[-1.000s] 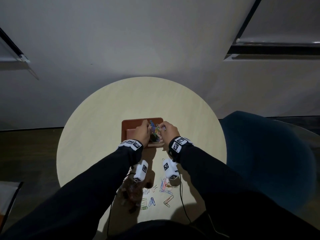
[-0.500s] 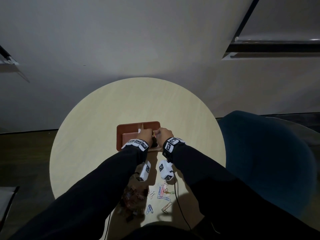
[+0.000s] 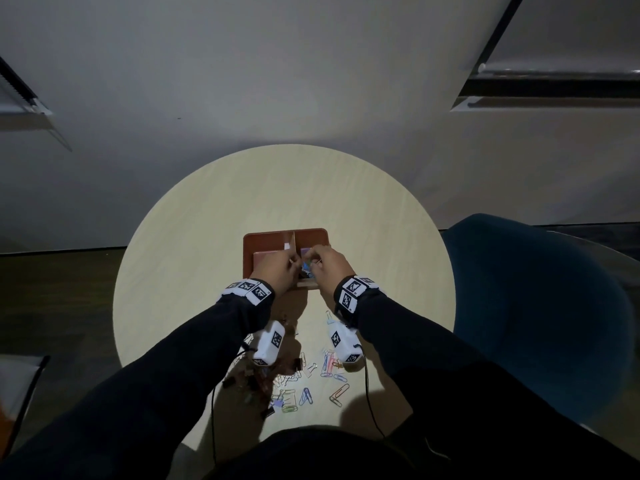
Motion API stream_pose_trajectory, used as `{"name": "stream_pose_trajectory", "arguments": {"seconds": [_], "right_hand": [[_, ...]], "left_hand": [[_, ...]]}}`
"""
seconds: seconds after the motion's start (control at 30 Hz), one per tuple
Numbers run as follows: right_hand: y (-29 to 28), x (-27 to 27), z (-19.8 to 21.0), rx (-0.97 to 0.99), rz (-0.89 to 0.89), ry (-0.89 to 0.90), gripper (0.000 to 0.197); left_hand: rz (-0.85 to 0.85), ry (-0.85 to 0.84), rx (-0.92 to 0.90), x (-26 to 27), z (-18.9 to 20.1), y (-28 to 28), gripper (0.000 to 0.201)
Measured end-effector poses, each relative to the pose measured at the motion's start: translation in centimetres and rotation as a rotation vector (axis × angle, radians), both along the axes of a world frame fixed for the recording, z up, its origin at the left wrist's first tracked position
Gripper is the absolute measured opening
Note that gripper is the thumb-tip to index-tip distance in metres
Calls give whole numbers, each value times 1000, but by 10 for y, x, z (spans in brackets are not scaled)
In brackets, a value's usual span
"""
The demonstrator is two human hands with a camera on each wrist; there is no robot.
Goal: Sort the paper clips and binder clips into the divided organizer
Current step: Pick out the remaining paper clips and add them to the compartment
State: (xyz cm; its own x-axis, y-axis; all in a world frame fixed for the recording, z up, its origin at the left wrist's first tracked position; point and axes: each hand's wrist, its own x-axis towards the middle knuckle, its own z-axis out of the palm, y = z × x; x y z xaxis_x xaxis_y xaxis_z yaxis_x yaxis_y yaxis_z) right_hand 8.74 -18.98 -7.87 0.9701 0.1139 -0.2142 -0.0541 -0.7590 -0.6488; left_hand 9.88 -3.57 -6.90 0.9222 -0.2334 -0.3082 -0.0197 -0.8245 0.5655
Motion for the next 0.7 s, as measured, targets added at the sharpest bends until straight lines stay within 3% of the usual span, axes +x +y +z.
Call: {"name": "stream_pose_trajectory", "arguments": {"seconds": [0.1,0.27,0.5,0.7], "right_hand": [[11,-21,0,31,61,-45,22],[35,-52,-22,-10,144,44,21],[61,-82,-51,-189,256,179,24],[75,-89,-63,-303,326,232,27]], "left_hand": [[20,-7,40,-19,-11,24,16],[40,46,153,-51,-39,63,15],[135,160,320,-78,-77,99,23],[74,180,350,-89,-101,105,36]]}}
